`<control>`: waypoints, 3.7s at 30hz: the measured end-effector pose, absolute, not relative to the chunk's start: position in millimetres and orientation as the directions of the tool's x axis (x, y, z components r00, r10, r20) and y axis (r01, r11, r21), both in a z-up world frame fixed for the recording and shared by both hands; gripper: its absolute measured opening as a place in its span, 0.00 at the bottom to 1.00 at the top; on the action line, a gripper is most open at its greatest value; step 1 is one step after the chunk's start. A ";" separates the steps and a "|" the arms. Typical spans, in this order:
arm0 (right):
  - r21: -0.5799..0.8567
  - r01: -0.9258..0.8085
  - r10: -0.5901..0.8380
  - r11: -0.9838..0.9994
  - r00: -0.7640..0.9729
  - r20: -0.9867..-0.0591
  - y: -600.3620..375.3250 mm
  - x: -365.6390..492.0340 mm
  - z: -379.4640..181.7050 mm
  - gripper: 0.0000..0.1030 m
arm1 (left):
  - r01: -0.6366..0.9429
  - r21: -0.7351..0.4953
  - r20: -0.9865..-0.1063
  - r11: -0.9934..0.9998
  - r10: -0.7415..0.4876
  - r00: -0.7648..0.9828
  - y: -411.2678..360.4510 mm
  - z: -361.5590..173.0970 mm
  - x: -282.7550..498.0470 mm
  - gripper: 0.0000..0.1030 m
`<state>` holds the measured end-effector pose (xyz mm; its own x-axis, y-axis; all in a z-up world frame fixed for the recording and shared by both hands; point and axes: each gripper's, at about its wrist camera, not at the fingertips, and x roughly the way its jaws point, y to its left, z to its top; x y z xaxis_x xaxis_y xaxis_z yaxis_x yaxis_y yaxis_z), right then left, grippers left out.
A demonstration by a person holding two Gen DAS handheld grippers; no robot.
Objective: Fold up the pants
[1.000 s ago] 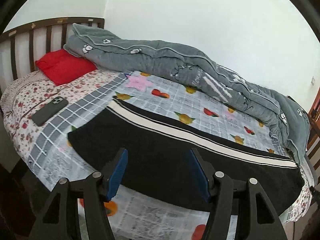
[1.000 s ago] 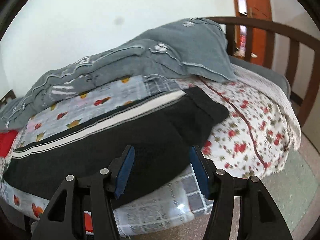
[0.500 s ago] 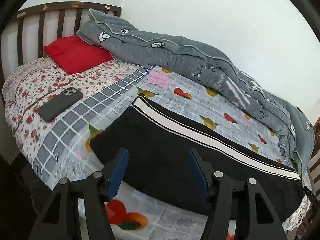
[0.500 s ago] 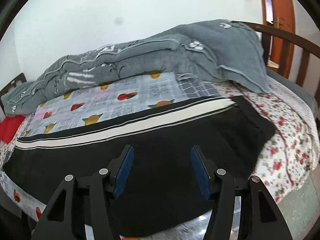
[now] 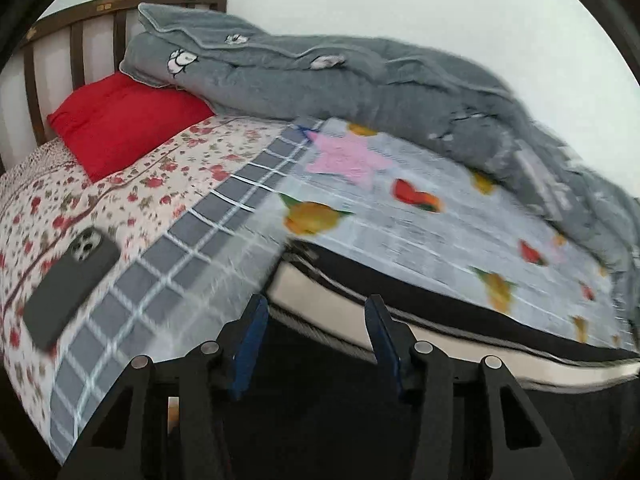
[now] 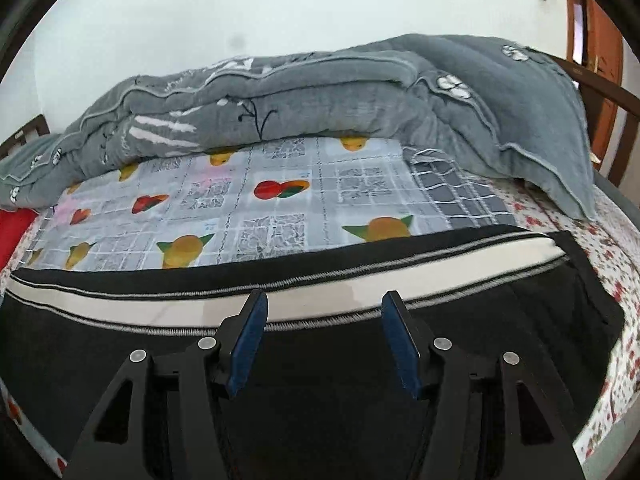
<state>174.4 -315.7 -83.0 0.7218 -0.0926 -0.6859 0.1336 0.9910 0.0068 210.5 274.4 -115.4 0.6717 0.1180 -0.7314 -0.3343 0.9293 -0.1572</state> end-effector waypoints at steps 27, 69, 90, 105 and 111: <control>-0.069 0.110 -0.127 0.992 0.715 -0.688 -302.5 188.5 -96.1 0.57 | -0.366 -0.097 -0.715 0.926 0.191 0.673 293.9 -137.8 231.4 0.55; -0.162 -0.244 0.036 0.956 0.648 -0.761 -247.7 255.4 -111.0 0.60 | -0.308 -0.116 -0.673 0.944 0.154 0.723 282.7 -134.0 239.9 0.11; -0.204 -0.575 0.202 0.792 0.563 -0.802 -168.7 264.5 -139.0 0.26 | -0.288 -0.174 -0.645 0.942 0.112 0.756 290.6 -129.2 227.2 0.11; -0.165 -0.602 0.292 0.781 0.587 -0.755 -161.9 262.4 -118.9 0.02 | -0.247 -0.218 -0.561 0.944 0.086 0.823 297.9 -113.0 209.0 0.10; -0.181 -0.594 0.217 0.784 0.535 -0.816 -150.2 292.3 -144.6 0.02 | -0.307 -0.171 -0.676 0.936 0.115 0.728 299.7 -132.6 251.4 0.11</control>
